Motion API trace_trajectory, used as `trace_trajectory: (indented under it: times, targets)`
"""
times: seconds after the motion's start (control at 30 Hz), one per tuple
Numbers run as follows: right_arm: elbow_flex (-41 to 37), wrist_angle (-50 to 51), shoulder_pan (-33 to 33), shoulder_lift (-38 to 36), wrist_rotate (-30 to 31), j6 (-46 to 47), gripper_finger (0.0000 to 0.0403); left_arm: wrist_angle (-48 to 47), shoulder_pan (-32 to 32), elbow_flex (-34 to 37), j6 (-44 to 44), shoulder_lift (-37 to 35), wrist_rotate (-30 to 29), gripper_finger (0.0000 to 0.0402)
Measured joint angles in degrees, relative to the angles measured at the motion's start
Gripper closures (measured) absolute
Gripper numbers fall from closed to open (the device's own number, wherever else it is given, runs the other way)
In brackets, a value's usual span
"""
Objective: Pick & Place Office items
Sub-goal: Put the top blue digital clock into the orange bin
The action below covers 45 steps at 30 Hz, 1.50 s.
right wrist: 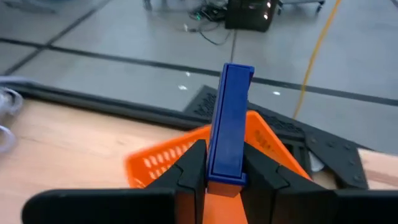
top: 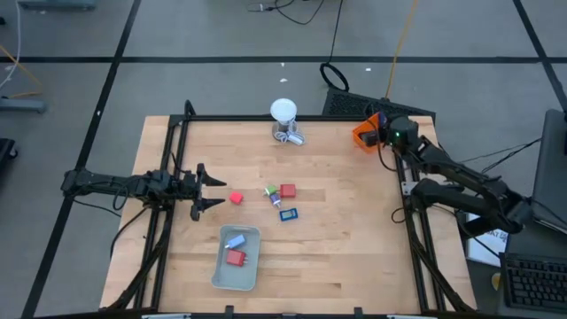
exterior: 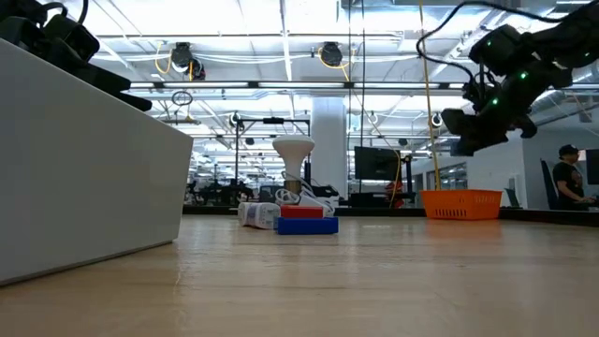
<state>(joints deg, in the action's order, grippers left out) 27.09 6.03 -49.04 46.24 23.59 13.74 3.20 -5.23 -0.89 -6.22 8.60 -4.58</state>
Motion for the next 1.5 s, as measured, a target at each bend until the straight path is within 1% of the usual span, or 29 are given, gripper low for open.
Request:
trace_trajectory:
  times: [0.23,0.33,0.53,0.77,1.03,1.5]
  targets:
    - [-0.2,-0.8,-0.1,4.9,-0.5,0.4,0.0342,0.0,0.0,0.0,0.0,0.0,0.0,0.0133]
    - [-0.2,-1.3,-0.1,7.7,-2.7,0.6,0.0342,0.0,0.0,0.0,0.0,0.0,0.0,0.0133]
    - [-0.2,-1.6,-0.1,12.8,-2.8,1.0,0.0342,0.0,0.0,0.0,0.0,0.0,0.0,0.0133]
    - [-0.2,-4.2,-0.1,16.2,-2.8,1.0,0.0342,0.0,0.0,0.0,0.0,0.0,0.0,0.0133]
    - [-0.2,-4.5,-0.1,18.6,-2.9,1.6,0.0342,0.0,0.0,0.0,0.0,0.0,0.0,0.0133]
    - [-0.2,-4.7,-0.1,20.2,-2.8,1.6,0.0342,0.0,0.0,0.0,0.0,0.0,0.0,0.0133]
